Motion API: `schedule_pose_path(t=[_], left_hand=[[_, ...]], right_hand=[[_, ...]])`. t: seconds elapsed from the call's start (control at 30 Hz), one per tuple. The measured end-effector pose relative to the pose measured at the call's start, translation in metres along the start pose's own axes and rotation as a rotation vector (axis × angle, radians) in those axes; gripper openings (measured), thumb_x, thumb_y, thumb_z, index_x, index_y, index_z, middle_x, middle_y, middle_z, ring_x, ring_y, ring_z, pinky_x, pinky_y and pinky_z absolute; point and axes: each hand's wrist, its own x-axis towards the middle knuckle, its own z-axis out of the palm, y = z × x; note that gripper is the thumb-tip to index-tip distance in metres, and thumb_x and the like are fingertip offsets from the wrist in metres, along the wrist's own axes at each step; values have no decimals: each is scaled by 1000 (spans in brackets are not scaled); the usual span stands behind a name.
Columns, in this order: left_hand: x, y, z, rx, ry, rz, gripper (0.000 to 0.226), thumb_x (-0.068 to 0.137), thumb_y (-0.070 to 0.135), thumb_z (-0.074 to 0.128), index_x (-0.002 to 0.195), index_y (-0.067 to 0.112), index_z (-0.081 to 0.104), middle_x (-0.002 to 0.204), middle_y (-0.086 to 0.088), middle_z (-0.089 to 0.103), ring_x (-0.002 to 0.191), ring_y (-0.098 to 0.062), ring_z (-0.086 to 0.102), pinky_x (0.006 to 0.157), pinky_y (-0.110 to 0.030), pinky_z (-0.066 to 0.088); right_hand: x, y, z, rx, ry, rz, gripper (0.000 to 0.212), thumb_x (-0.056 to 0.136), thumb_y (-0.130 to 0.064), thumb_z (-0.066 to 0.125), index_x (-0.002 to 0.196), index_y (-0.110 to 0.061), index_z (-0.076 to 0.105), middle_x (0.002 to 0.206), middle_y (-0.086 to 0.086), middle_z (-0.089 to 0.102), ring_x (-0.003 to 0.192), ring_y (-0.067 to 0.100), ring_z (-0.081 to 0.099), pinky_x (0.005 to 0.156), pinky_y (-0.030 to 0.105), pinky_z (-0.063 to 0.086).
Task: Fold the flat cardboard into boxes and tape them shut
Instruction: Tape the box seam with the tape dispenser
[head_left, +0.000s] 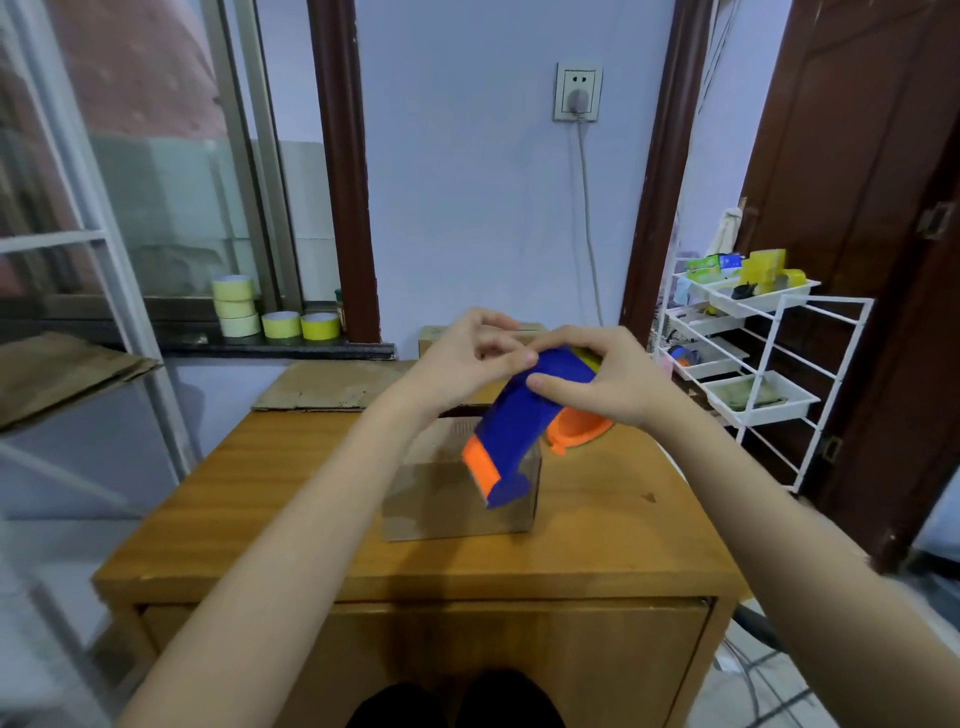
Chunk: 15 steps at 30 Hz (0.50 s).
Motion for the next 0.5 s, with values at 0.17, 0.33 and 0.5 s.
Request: schedule_pose_path(t=[0.17,0.33,0.5], left_hand=[[-20,-7,-46,156,305,-122,21,99,29,48,111,13,56,100,0,66,92,-11,62,74,-20,49],[-43,-39,-40,-8,126,-384,41,100,40,40,120,9,56,99,-10,72,82,-17,70,66,-23,57],[-42,-51,-25,-465,214,-443,35,97,42,46,108,11,57,107,-18,68,97,-29,68,75,-35,58]], right_hand=[[-3,14,-8,175,299,67,20,71,-25,63,90,-30,68,86,-13,68,81,-3,63,73,14,47],[6,16,-7,250,415,99,31,78,-21,57,106,-16,68,89,-4,67,79,-3,61,72,11,45],[12,12,12,257,395,104,25,78,-20,57,100,-14,67,89,-7,66,77,-6,59,68,8,43]])
